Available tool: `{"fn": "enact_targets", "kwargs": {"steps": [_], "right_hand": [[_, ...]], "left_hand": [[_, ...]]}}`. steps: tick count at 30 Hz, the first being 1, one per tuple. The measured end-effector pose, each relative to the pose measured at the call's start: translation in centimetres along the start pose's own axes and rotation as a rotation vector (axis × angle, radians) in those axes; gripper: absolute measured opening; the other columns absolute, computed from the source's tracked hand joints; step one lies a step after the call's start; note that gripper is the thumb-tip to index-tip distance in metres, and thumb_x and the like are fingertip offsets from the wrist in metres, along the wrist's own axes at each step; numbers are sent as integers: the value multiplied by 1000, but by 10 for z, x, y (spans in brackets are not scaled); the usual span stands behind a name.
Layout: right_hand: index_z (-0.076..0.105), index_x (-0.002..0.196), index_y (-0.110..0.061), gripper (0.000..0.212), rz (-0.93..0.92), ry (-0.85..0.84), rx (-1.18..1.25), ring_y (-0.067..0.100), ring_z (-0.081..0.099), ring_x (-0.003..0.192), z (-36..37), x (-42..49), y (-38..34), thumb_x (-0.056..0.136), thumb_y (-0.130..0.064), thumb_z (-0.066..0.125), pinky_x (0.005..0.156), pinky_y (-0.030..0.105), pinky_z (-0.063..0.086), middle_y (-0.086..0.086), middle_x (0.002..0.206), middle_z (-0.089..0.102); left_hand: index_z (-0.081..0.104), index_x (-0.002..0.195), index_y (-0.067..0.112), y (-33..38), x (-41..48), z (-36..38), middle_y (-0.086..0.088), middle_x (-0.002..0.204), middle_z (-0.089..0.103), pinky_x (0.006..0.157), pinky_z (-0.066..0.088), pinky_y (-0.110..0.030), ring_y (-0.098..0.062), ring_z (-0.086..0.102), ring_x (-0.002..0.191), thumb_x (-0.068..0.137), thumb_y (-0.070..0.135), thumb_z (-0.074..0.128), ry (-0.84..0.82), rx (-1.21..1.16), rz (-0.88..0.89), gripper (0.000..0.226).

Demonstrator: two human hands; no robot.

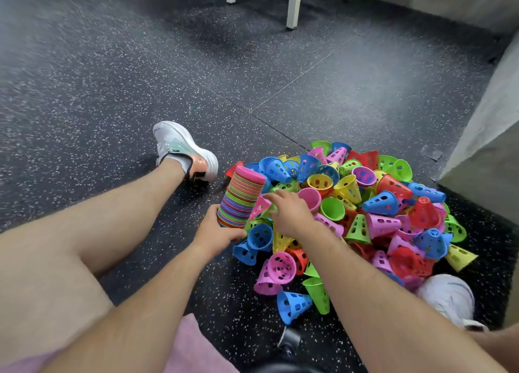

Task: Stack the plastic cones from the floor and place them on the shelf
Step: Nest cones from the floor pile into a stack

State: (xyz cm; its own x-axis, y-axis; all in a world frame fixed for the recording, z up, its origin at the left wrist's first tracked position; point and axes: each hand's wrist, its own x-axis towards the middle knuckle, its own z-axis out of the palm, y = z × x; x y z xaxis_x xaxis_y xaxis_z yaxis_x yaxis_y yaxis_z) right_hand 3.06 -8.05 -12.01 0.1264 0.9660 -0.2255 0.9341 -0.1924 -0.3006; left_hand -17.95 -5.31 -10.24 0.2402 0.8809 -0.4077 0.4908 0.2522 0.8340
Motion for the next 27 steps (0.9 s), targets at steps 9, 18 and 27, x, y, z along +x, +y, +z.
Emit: {"fn": "enact_targets", "kwargs": {"steps": [9, 18, 27], "right_hand": [[62, 119, -33, 22, 96, 72, 48, 26, 41, 127, 18, 25, -6, 100, -35, 51, 106, 44, 33, -4, 129, 58], [47, 110, -19, 10, 297, 308, 721, 23, 54, 73, -18, 22, 15, 106, -25, 39, 57, 32, 39, 11, 94, 57], [44, 101, -24, 6, 172, 400, 807, 13, 40, 57, -75, -3, 34, 101, -22, 39, 57, 32, 33, -2, 74, 47]], "left_hand": [[51, 117, 10, -11, 2, 2, -8, 94, 66, 55, 53, -13, -12, 62, 74, 70, -5, 85, -15, -1, -52, 60], [51, 122, 11, -5, 4, 6, -8, 97, 67, 54, 50, -11, -13, 63, 77, 72, -4, 85, 5, -22, -54, 62], [53, 118, 9, -2, 6, 20, -9, 93, 67, 62, 57, -26, -16, 64, 72, 69, -3, 86, -19, 40, -28, 60]]}}
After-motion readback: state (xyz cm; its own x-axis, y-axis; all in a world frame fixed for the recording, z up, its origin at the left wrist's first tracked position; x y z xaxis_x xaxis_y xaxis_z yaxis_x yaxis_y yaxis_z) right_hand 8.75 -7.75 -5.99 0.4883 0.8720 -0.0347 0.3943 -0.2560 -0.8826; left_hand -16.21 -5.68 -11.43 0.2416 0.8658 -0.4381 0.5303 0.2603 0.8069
